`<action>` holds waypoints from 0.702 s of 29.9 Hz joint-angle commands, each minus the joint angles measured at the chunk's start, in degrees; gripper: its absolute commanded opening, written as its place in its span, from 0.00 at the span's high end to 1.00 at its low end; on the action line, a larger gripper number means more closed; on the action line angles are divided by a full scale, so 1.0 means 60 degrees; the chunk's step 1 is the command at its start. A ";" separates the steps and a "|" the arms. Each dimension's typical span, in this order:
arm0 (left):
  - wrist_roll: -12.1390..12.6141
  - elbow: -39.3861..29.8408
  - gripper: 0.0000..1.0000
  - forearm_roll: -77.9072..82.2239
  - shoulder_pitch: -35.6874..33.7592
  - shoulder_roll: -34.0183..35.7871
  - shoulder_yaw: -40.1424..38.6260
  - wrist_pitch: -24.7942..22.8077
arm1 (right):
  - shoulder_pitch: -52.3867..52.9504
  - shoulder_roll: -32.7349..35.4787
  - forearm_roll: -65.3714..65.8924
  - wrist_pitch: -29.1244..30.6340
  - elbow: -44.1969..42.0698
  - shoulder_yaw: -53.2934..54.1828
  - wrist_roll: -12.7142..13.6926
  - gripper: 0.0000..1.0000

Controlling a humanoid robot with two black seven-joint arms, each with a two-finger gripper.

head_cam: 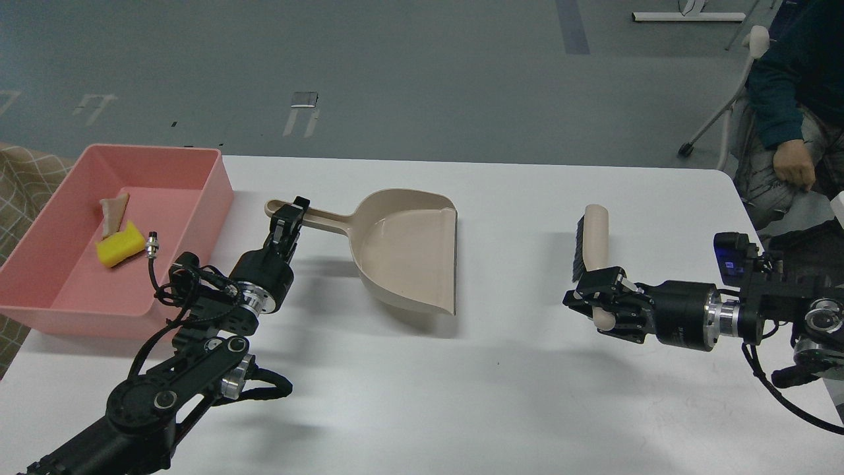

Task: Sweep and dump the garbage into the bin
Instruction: 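Lower the empty dustpan back onto the table with the left gripper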

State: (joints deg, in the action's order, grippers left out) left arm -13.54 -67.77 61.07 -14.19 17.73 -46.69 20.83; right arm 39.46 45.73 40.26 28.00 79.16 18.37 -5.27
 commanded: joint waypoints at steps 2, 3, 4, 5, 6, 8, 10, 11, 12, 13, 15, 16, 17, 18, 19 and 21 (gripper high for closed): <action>-0.0160 0.0176 1.00 0.0003 0.0066 -0.0128 0.0004 0.0058 | -0.0087 -0.0063 0.0422 -0.0001 -0.0156 0.0000 -0.0001 1.00; -0.0175 0.0191 1.00 -0.0012 0.0095 -0.0128 0.0004 0.0058 | -0.0116 -0.0106 0.0510 -0.0001 -0.0186 0.0000 0.0014 1.00; -0.0218 0.0206 1.00 -0.0012 0.0168 -0.0114 0.0004 0.0058 | -0.0116 -0.0136 0.0511 -0.0001 -0.0229 0.0000 0.0000 1.00; -0.0233 0.0206 1.00 -0.0012 0.0169 -0.0114 0.0004 0.0058 | -0.0116 -0.0136 0.0511 -0.0001 -0.0244 0.0000 -0.0001 1.00; -0.0248 0.0206 1.00 -0.0012 0.0183 -0.0114 0.0004 0.0058 | -0.0131 -0.0136 0.0526 -0.0001 -0.0244 0.0000 -0.0001 1.00; -0.0277 0.0206 1.00 -0.0012 0.0183 -0.0114 0.0004 0.0058 | -0.0131 -0.0136 0.0511 -0.0001 -0.0259 0.0000 -0.0001 1.00; -0.0277 0.0206 1.00 -0.0055 0.0183 -0.0114 0.0004 0.0058 | -0.0131 -0.0150 0.0511 -0.0001 -0.0259 0.0015 -0.0001 1.00; -0.0292 0.0206 0.95 -0.0070 0.0183 -0.0114 0.0004 0.0058 | -0.0116 -0.0165 0.0511 -0.0001 -0.0259 0.0015 -0.0001 1.00; -0.0306 0.0206 0.82 -0.0114 0.0183 -0.0114 0.0004 0.0058 | -0.0116 -0.0194 0.0511 -0.0001 -0.0274 0.0015 -0.0001 1.00; -0.0336 0.0206 0.74 -0.0129 0.0183 -0.0114 0.0004 0.0058 | -0.0116 -0.0194 0.0511 -0.0001 -0.0274 0.0015 -0.0001 1.00; -0.0467 0.0206 0.40 -0.0173 0.0183 -0.0114 0.0004 0.0058 | -0.0131 -0.0194 0.0511 -0.0001 -0.0274 0.0015 -0.0001 1.00; -0.0511 0.0206 0.13 -0.0187 0.0183 -0.0114 0.0004 0.0058 | -0.0131 -0.0209 0.0511 -0.0001 -0.0274 0.0015 -0.0001 1.00; -0.0526 0.0220 0.02 -0.0187 0.0183 -0.0114 0.0004 0.0058 | -0.0145 -0.0224 0.0511 -0.0001 -0.0274 0.0015 -0.0001 1.00; -0.0541 0.0220 0.01 -0.0187 0.0198 -0.0114 0.0004 0.0044 | -0.0160 -0.0253 0.0511 -0.0001 -0.0288 0.0015 -0.0001 1.00; -0.0541 0.0220 0.01 -0.0187 0.0212 -0.0114 0.0004 0.0015 | -0.0160 -0.0268 0.0511 -0.0001 -0.0303 0.0015 0.0014 1.00; -0.0541 0.0220 0.01 -0.0187 0.0285 -0.0099 0.0004 -0.0015 | -0.0160 -0.0311 0.0511 -0.0001 -0.0361 0.0015 -0.0001 0.99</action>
State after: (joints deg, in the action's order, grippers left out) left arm -16.72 -66.46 59.95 -12.92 17.04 -46.67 21.05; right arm 38.56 44.18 43.33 28.00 77.36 18.46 -5.27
